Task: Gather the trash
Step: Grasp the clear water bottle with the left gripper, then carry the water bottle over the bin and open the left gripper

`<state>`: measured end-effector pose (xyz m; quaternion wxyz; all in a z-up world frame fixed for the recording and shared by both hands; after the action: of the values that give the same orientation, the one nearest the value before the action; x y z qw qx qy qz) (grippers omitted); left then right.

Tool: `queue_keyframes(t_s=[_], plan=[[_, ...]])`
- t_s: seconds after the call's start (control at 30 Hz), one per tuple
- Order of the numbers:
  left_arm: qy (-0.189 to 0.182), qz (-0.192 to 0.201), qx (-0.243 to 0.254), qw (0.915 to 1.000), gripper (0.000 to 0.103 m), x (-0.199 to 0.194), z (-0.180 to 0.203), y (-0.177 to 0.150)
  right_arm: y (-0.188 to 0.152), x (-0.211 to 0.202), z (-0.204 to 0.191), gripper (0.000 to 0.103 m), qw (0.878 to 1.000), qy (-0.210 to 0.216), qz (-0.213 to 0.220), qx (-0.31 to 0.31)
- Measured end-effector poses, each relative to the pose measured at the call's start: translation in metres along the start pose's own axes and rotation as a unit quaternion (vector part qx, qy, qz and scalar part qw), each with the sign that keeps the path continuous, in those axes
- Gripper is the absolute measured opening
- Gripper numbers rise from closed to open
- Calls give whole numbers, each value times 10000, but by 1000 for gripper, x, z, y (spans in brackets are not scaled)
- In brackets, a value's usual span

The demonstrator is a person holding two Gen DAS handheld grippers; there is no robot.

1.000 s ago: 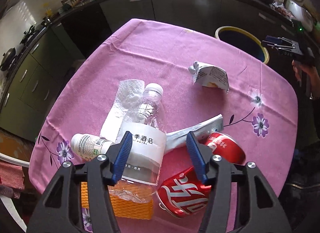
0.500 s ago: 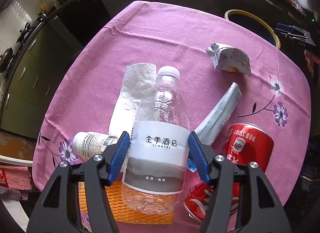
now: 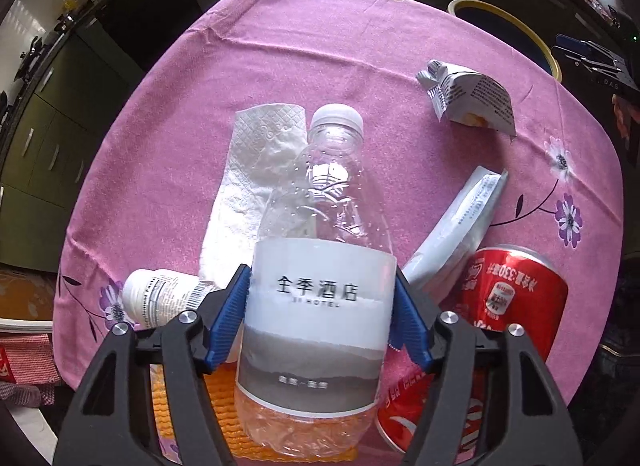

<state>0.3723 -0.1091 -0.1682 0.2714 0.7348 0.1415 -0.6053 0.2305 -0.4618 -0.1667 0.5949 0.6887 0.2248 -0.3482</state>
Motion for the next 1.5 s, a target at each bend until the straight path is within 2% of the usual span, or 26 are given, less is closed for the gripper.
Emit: queue_keyframes(t_s=[0.3,0.5,0.8,0.93,1.13,1.33,1.43,1.5], plan=[[-618,-292,-254,9973,63,21,2,5,-3,7,-4,66,9999,15,-99,-55],[-403,-127,-272,9987,62,13,-1,4,-4,8,-3,66,9999,43,-115,-11],[-20,333,-572,9978,62,-29,-13,16,-2,-4,-6,66,9999,165,5,-9],[119,525,-733,9959,62,-51,-6,20,0,-14,-5,66,9997,239,103,30],[44,850,-771,9934,62,-81,42,43,6,-47,6,66,9980,440,399,212],[-527,1430,-859,9846,62,-104,123,103,7,-96,31,66,9953,397,810,347],[-885,1559,-710,9812,62,-98,173,140,3,-117,54,66,9936,250,992,475],[-1078,1512,-549,9811,62,-82,205,168,-1,-128,71,66,9923,167,1079,577]])
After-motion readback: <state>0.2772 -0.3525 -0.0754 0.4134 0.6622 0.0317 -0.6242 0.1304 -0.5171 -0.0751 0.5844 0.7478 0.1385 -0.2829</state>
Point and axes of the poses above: each gripper's, at about its wrist camera, not at the fingertips, and x roughly the way its jaws point, z to its right, y to its top, the point moved 7 cm from there along x, roughly the way its jaws point
